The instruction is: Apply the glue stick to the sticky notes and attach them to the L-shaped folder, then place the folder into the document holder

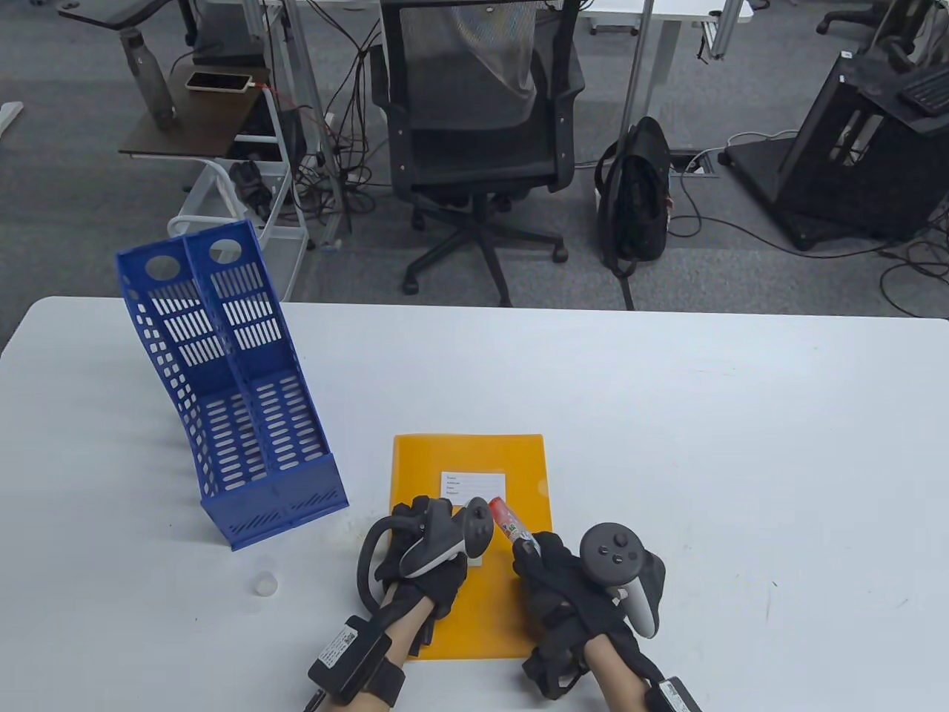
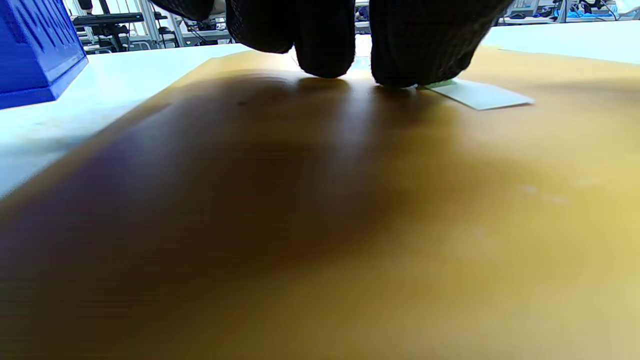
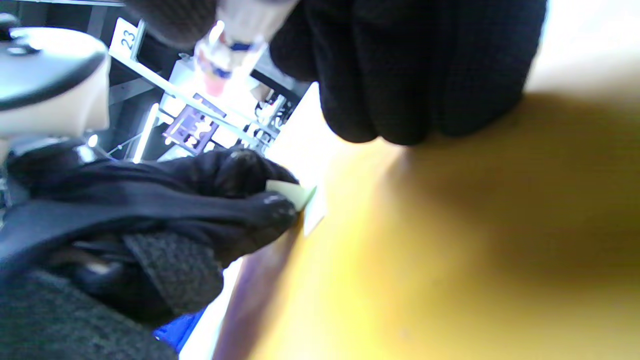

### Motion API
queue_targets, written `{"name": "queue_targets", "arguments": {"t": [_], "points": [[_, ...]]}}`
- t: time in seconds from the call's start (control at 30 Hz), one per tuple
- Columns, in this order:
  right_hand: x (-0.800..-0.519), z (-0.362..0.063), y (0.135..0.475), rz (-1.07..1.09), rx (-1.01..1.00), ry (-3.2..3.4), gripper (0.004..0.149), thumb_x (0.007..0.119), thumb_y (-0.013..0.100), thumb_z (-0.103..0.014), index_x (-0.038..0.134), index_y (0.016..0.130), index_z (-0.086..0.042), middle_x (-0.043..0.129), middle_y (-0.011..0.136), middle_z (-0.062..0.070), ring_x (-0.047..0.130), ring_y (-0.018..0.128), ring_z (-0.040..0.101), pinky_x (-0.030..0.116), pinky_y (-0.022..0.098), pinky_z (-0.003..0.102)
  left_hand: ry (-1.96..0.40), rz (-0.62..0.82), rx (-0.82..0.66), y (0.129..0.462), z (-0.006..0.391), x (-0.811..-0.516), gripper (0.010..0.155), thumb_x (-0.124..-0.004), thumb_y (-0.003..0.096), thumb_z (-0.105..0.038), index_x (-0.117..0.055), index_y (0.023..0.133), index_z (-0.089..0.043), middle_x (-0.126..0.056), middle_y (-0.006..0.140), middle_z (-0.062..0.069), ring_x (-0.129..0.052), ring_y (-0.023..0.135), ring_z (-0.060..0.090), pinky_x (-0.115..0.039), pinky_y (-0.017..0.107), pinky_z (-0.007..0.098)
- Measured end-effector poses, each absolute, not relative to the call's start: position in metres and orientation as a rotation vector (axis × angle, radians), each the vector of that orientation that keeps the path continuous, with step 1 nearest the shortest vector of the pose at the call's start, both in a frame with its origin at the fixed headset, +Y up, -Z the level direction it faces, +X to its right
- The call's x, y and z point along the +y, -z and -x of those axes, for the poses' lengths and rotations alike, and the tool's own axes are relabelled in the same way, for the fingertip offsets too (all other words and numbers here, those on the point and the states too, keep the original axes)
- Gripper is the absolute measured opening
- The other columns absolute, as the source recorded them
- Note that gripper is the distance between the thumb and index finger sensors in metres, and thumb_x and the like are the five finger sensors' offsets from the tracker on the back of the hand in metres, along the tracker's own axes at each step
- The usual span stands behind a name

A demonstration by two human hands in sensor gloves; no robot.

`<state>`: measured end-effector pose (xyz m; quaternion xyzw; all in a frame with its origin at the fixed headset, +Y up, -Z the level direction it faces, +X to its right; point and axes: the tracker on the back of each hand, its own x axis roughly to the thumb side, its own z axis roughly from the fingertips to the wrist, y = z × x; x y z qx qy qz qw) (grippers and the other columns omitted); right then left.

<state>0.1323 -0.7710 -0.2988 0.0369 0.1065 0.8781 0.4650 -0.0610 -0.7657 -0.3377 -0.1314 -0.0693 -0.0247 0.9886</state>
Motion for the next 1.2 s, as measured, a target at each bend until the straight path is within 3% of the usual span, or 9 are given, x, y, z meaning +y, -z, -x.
{"name": "queue_targets", "arguments": {"t": [1.2], "points": [[-0.7712,-0.1329,0.2992,-0.089,0.262,-2.155,0.061,0.058,0.052,-0.045,0.065,0.090,0.002,0.083,0.082,0.025,0.085,0.071,0.044,0.081,0.044,0.052,0.107,0.255,-0.165,0.3332,0.0516,-0.7673,0.040,-0.076,0.0517,-0.040,-0.074,0.091,-0.035,-0.068,0.110,0.004,-0.066,0.104,0.032,-0.050,0.076,0.062]]}}
